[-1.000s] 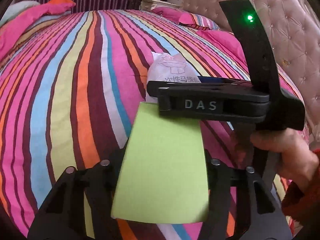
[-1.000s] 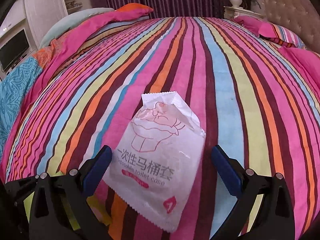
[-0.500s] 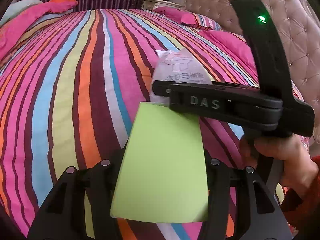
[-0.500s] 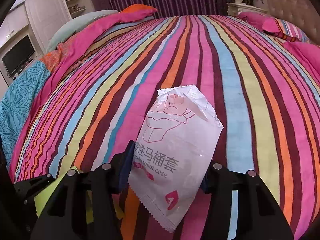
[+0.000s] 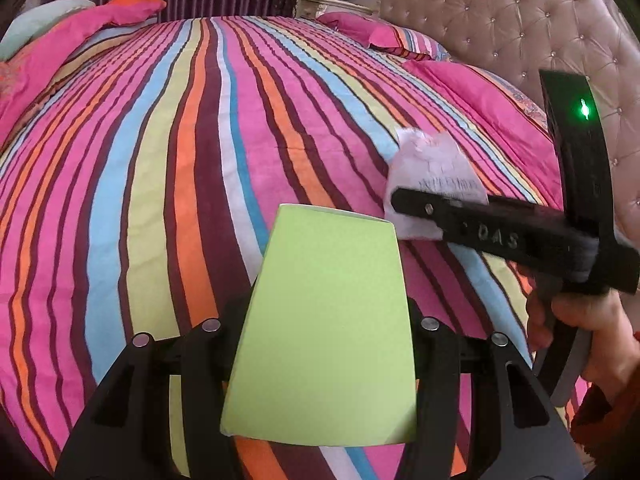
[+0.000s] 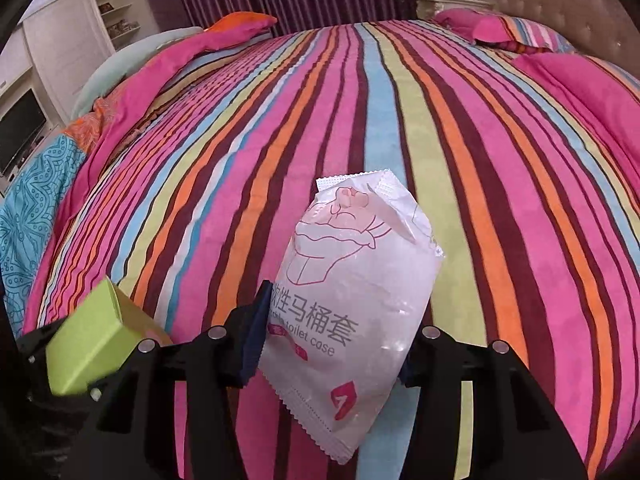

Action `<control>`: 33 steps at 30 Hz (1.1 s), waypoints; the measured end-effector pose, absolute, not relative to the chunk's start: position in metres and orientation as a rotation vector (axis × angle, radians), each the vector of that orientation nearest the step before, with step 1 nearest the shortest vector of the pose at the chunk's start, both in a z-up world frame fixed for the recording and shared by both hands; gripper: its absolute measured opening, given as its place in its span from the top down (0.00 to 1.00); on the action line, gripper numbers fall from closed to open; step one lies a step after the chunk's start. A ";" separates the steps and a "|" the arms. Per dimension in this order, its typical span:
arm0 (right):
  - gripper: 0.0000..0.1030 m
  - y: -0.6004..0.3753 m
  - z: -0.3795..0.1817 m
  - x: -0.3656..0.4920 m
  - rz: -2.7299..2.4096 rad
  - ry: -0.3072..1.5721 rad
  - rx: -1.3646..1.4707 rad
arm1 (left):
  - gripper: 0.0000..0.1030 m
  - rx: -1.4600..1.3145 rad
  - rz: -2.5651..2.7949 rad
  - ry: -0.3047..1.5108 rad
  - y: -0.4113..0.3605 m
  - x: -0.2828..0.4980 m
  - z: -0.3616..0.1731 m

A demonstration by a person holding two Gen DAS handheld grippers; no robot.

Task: Collect trash
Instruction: 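Carry the yellow-green box and white packet over the wastebasket with both tools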

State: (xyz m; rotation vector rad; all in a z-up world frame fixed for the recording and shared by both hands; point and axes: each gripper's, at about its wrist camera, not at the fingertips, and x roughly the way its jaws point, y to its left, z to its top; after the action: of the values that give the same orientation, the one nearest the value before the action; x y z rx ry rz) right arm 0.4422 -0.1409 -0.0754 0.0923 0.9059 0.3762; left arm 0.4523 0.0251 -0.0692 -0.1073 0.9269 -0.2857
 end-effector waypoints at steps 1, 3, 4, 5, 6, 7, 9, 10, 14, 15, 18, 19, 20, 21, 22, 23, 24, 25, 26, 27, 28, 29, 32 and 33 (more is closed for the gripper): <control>0.53 -0.143 -0.075 0.437 0.372 0.908 0.092 | 0.50 -0.105 -0.286 0.927 0.024 0.449 -0.067; 0.53 -0.145 -0.074 0.426 0.366 0.910 0.093 | 0.50 -0.098 -0.284 0.928 0.021 0.439 -0.062; 0.53 -0.146 -0.072 0.420 0.362 0.910 0.094 | 0.50 -0.097 -0.284 0.927 0.021 0.435 -0.060; 0.53 -0.148 -0.071 0.412 0.359 0.910 0.096 | 0.50 -0.096 -0.284 0.927 0.020 0.428 -0.057; 0.53 -0.150 -0.070 0.406 0.356 0.911 0.098 | 0.50 -0.094 -0.284 0.927 0.019 0.421 -0.054; 0.53 -0.151 -0.069 0.399 0.351 0.912 0.100 | 0.50 -0.093 -0.282 0.926 0.019 0.416 -0.052; 0.53 -0.155 -0.066 0.384 0.342 0.913 0.107 | 0.50 -0.092 -0.279 0.925 0.019 0.402 -0.047; 0.53 -0.157 -0.065 0.376 0.339 0.915 0.113 | 0.50 -0.090 -0.278 0.924 0.020 0.393 -0.045; 0.53 -0.165 -0.063 0.343 0.331 0.920 0.134 | 0.50 -0.093 -0.264 0.929 0.023 0.359 -0.041; 0.53 -0.166 -0.063 0.336 0.329 0.918 0.138 | 0.50 -0.094 -0.262 0.930 0.024 0.353 -0.041; 0.53 -0.169 -0.061 0.312 0.323 0.908 0.135 | 0.50 -0.092 -0.257 0.934 0.026 0.329 -0.039; 0.53 -0.170 -0.060 0.304 0.322 0.905 0.135 | 0.50 -0.087 -0.254 0.937 0.026 0.321 -0.039; 0.53 -0.172 -0.059 0.296 0.321 0.902 0.138 | 0.50 -0.085 -0.251 0.938 0.026 0.314 -0.039; 0.53 -0.173 -0.059 0.288 0.323 0.902 0.145 | 0.50 -0.088 -0.250 0.943 0.027 0.305 -0.039; 0.53 -0.174 -0.058 0.282 0.323 0.903 0.149 | 0.50 -0.091 -0.250 0.945 0.028 0.299 -0.040; 0.53 -0.176 -0.058 0.276 0.321 0.902 0.151 | 0.50 -0.094 -0.250 0.946 0.029 0.290 -0.039; 0.53 -0.177 -0.058 0.269 0.323 0.902 0.154 | 0.50 -0.095 -0.248 0.945 0.030 0.283 -0.039; 0.53 -0.179 -0.058 0.264 0.323 0.902 0.158 | 0.50 -0.096 -0.246 0.944 0.031 0.277 -0.039; 0.53 -0.180 -0.057 0.257 0.321 0.901 0.162 | 0.50 -0.098 -0.245 0.943 0.032 0.270 -0.039; 0.53 -0.182 -0.057 0.252 0.320 0.901 0.168 | 0.50 -0.100 -0.245 0.942 0.033 0.259 -0.039; 0.53 -0.183 -0.058 0.246 0.320 0.903 0.172 | 0.50 -0.102 -0.244 0.942 0.033 0.253 -0.039; 0.53 -0.183 -0.058 0.240 0.320 0.904 0.176 | 0.50 -0.106 -0.243 0.942 0.034 0.244 -0.040; 0.53 -0.183 -0.058 0.222 0.320 0.900 0.181 | 0.50 -0.112 -0.244 0.940 0.037 0.224 -0.041; 0.53 -0.184 -0.058 0.215 0.321 0.897 0.187 | 0.50 -0.115 -0.244 0.940 0.039 0.217 -0.042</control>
State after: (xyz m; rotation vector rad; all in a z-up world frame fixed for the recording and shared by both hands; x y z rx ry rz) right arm 0.2153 -0.1837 -0.0582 0.1871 0.8974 0.3207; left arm 0.2166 0.0386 -0.0417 -0.1150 0.9403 -0.2439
